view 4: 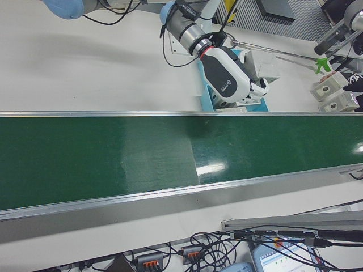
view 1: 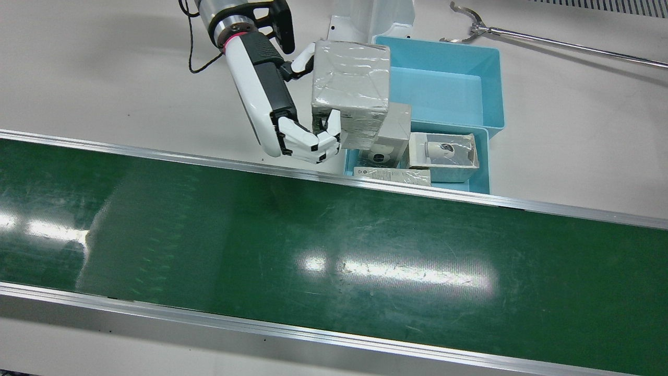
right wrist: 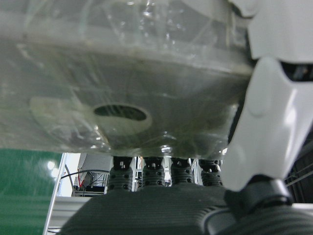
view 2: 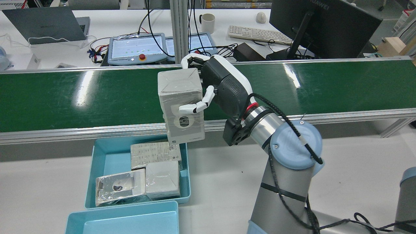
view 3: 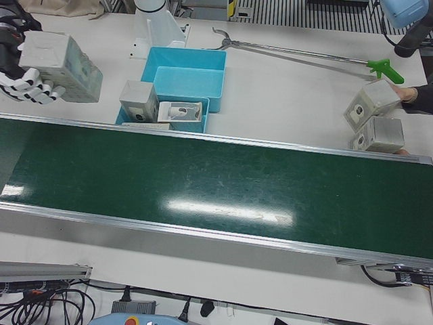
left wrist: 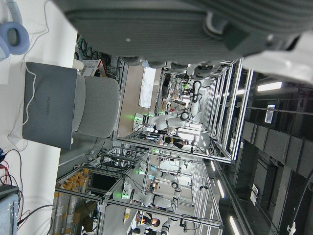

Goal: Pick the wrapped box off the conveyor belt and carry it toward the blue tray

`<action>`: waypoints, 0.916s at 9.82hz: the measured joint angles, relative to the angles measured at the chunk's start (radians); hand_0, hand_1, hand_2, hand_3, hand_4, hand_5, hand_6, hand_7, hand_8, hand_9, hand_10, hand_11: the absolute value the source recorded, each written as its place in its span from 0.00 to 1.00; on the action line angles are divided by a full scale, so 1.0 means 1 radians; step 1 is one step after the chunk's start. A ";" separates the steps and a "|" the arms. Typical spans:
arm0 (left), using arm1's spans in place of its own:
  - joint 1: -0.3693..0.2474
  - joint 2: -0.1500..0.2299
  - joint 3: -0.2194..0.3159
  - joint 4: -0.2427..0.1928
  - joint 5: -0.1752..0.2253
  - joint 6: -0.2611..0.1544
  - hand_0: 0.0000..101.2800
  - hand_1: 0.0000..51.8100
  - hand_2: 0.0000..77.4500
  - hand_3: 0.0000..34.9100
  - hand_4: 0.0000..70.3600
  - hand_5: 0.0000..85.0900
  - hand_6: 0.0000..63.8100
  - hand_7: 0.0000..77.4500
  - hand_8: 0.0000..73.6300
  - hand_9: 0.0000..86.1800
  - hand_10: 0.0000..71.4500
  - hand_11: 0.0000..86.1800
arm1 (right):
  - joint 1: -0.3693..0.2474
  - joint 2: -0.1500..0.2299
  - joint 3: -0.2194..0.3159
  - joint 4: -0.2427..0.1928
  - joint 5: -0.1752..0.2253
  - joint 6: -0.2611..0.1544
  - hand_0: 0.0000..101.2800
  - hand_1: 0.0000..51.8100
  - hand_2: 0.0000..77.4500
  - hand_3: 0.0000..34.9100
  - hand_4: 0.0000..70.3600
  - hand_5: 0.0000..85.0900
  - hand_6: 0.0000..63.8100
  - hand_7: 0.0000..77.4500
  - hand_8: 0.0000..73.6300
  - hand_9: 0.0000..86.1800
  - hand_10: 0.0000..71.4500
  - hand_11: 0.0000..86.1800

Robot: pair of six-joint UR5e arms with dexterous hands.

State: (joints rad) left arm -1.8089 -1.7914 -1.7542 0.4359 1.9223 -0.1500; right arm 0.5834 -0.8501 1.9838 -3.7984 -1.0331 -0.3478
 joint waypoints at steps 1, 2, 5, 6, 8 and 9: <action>0.000 0.000 0.000 0.000 0.000 0.000 0.00 0.00 0.01 0.00 0.00 0.01 0.00 0.00 0.01 0.00 0.00 0.00 | -0.035 0.042 -0.051 0.014 0.025 -0.036 0.49 0.00 0.49 0.05 0.47 0.66 0.53 0.90 0.64 0.66 0.71 0.49; 0.000 0.000 0.000 0.000 0.000 0.000 0.00 0.00 0.01 0.00 0.00 0.01 0.00 0.00 0.01 0.00 0.00 0.00 | -0.063 0.085 -0.114 0.049 0.040 -0.076 0.49 0.00 0.49 0.04 0.47 0.66 0.62 0.91 0.69 0.82 0.76 0.55; 0.000 0.000 0.000 0.000 0.000 0.000 0.00 0.00 0.01 0.00 0.00 0.01 0.00 0.00 0.00 0.00 0.00 0.00 | -0.112 0.135 -0.283 0.226 0.047 -0.134 0.48 0.00 0.42 0.00 0.40 0.80 0.70 0.90 0.81 0.91 0.77 0.84; 0.000 0.000 0.000 0.000 0.000 0.000 0.00 0.00 0.01 0.00 0.00 0.01 0.00 0.00 0.00 0.00 0.00 0.00 | -0.119 0.139 -0.310 0.252 0.045 -0.139 0.48 0.00 0.42 0.00 0.40 0.80 0.85 1.00 0.81 0.91 0.77 0.84; 0.000 0.000 0.000 0.000 0.000 0.000 0.00 0.00 0.01 0.00 0.00 0.01 0.00 0.01 0.00 0.00 0.01 0.00 | -0.123 0.140 -0.329 0.270 0.035 -0.142 0.49 0.00 0.42 0.00 0.37 0.74 0.66 1.00 0.59 0.94 0.68 0.95; 0.000 0.000 0.000 0.000 0.000 0.000 0.00 0.00 0.01 0.00 0.00 0.01 0.00 0.01 0.00 0.00 0.01 0.00 | -0.123 0.140 -0.327 0.271 0.025 -0.142 0.46 0.52 0.20 0.26 0.20 0.58 0.41 0.50 0.33 0.33 0.52 0.91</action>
State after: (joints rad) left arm -1.8090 -1.7914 -1.7542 0.4360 1.9222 -0.1500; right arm 0.4601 -0.7099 1.6568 -3.5272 -1.0080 -0.4901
